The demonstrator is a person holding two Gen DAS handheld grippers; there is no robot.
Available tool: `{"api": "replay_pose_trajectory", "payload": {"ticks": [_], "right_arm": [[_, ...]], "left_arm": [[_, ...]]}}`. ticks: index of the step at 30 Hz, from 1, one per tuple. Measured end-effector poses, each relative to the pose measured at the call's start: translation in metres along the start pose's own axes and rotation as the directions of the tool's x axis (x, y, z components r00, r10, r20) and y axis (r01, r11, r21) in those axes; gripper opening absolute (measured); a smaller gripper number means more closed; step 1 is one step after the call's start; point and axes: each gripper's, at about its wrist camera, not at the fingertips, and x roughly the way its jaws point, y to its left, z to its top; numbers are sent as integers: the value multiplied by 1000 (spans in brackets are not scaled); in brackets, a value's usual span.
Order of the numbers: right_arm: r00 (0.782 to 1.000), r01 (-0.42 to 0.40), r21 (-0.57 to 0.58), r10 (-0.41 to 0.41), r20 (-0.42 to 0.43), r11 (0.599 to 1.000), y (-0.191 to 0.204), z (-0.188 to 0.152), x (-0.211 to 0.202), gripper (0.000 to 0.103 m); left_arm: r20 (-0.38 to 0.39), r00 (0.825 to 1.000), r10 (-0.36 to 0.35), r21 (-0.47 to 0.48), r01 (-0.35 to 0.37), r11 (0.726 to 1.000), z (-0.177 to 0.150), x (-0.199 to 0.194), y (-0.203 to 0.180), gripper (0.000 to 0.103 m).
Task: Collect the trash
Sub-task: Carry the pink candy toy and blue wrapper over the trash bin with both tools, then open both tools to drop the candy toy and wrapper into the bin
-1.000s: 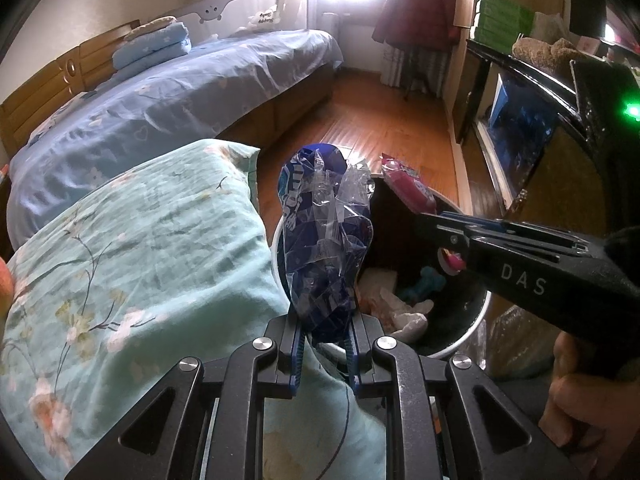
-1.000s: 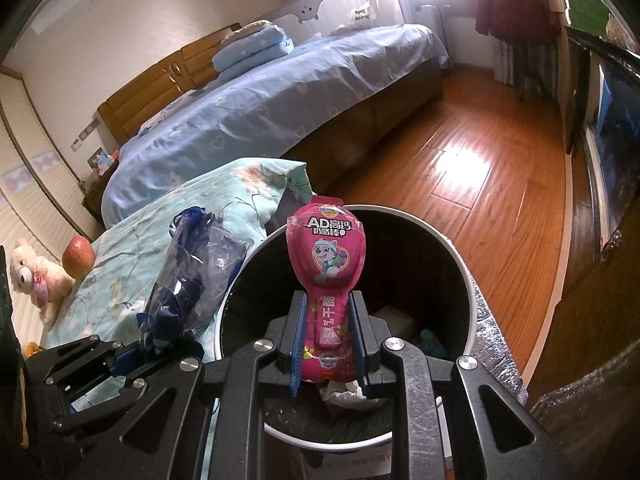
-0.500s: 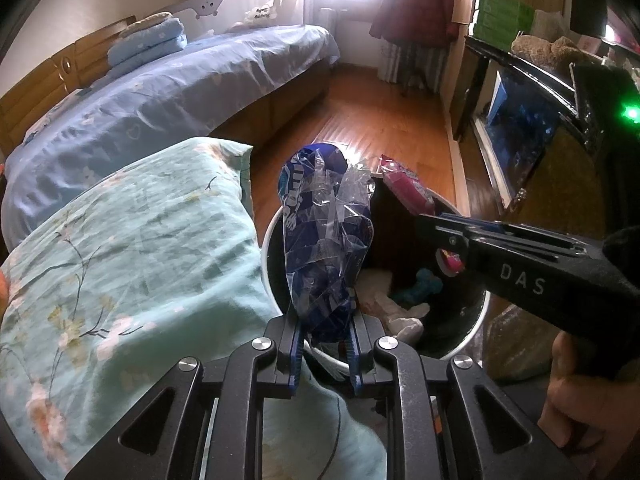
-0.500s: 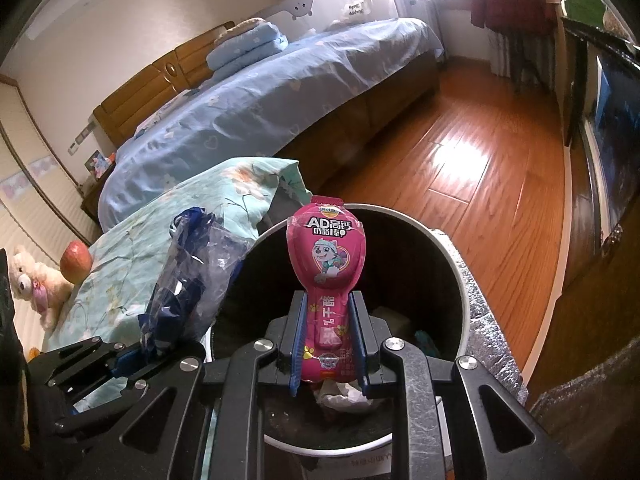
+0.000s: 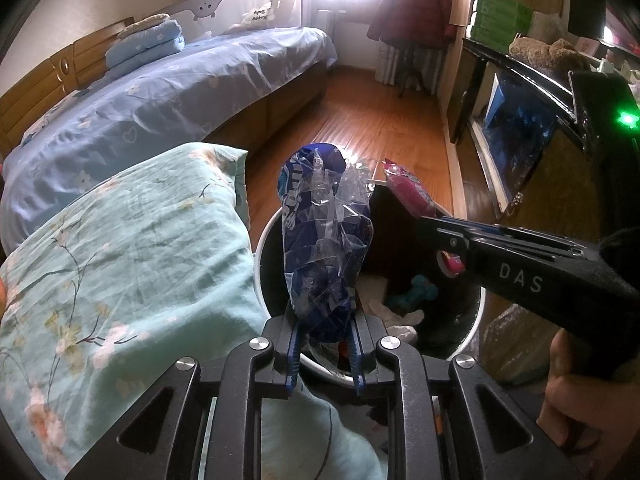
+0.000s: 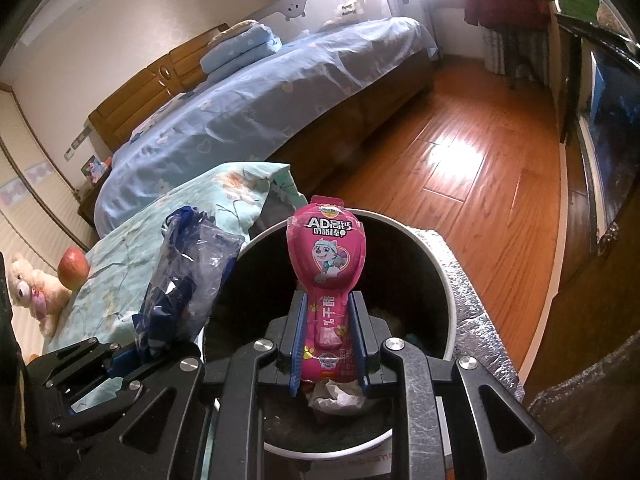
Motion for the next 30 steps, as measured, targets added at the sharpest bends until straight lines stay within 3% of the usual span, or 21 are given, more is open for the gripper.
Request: {"api": "replay_pose_trajectory", "payload": {"ticks": [2, 4, 5, 6, 7, 11, 21, 30], "right_arm": [[1000, -9, 10, 9, -7, 1000, -2, 1, 1, 25], [1000, -18, 21, 18, -13, 1000, -5, 1, 3, 26], [1000, -17, 23, 17, -13, 1000, -5, 1, 3, 35], [1000, -18, 26, 19, -10, 999, -5, 1, 2, 47], [1000, -20, 29, 20, -3, 999, -5, 1, 1, 49], [999, -34, 27, 33, 9, 999, -1, -2, -4, 50], [995, -57, -5, 57, 82, 998, 27, -20, -30, 70], [986, -77, -35, 81, 144, 996, 60, -47, -50, 79]], "left_arm": [[0, 1000, 2, -1, -2, 1000, 0, -1, 0, 28], [8, 1000, 11, -9, -11, 1000, -1, -4, 2, 48], [13, 1000, 15, -12, -15, 1000, -1, -6, 3, 57], [23, 1000, 17, -17, -17, 1000, -3, -9, 4, 57], [26, 1000, 15, -20, -15, 1000, -4, -11, 6, 57], [37, 999, 18, -45, -17, 999, -16, -21, 16, 57], [98, 994, 48, -167, -31, 986, -56, -68, 49, 57], [181, 977, 116, -256, -67, 964, -95, -118, 72, 58]]}}
